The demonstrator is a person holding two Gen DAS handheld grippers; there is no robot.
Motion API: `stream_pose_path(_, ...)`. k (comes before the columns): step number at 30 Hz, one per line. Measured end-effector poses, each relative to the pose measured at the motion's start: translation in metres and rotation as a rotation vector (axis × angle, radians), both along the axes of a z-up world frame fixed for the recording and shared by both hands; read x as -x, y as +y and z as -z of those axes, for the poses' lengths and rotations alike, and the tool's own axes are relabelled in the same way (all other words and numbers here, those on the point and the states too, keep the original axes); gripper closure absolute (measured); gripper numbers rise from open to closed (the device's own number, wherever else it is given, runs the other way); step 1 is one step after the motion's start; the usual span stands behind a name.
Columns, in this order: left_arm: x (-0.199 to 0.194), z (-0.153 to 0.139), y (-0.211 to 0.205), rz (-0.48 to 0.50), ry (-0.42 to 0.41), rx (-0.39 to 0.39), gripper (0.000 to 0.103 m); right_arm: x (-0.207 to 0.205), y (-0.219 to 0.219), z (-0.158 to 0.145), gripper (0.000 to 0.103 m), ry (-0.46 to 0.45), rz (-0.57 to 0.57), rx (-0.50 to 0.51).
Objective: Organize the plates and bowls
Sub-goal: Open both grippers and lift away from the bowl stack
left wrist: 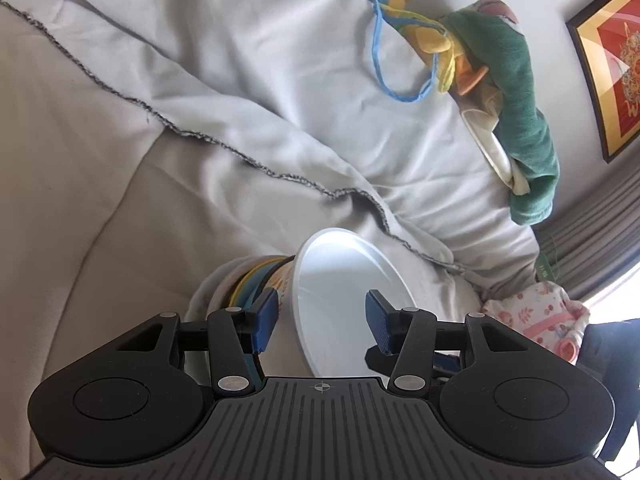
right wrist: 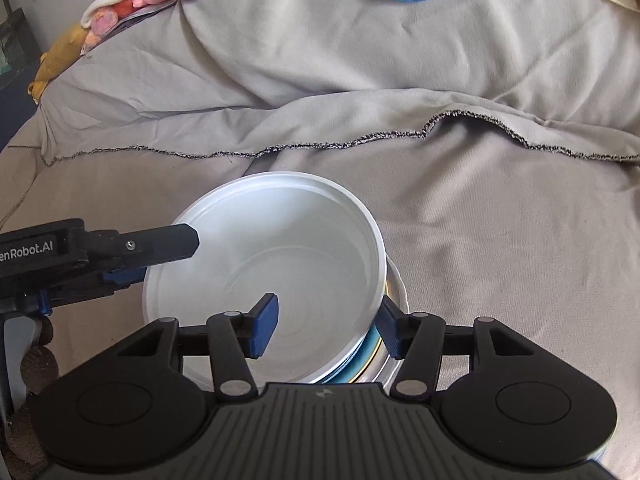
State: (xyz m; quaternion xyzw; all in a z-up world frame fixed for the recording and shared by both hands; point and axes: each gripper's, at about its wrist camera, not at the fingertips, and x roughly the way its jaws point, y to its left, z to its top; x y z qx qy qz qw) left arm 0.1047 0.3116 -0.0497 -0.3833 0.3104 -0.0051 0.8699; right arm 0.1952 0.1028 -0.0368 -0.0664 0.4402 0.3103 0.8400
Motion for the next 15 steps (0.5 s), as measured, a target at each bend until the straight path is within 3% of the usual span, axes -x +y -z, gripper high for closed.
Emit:
stream_pose_path(9,0.006,-0.004,-0.001,-0.025,0.013,-0.001,0.052,0.002,-0.003,-0.002,0.049,-0.001,-0.01,-0.013)
stream_pose_path(15,0.028,-0.046,-0.023,-0.158,-0.093,-0.143,0.052,0.006,-0.035,-0.025,0.049,-0.057,0.02,-0.13)
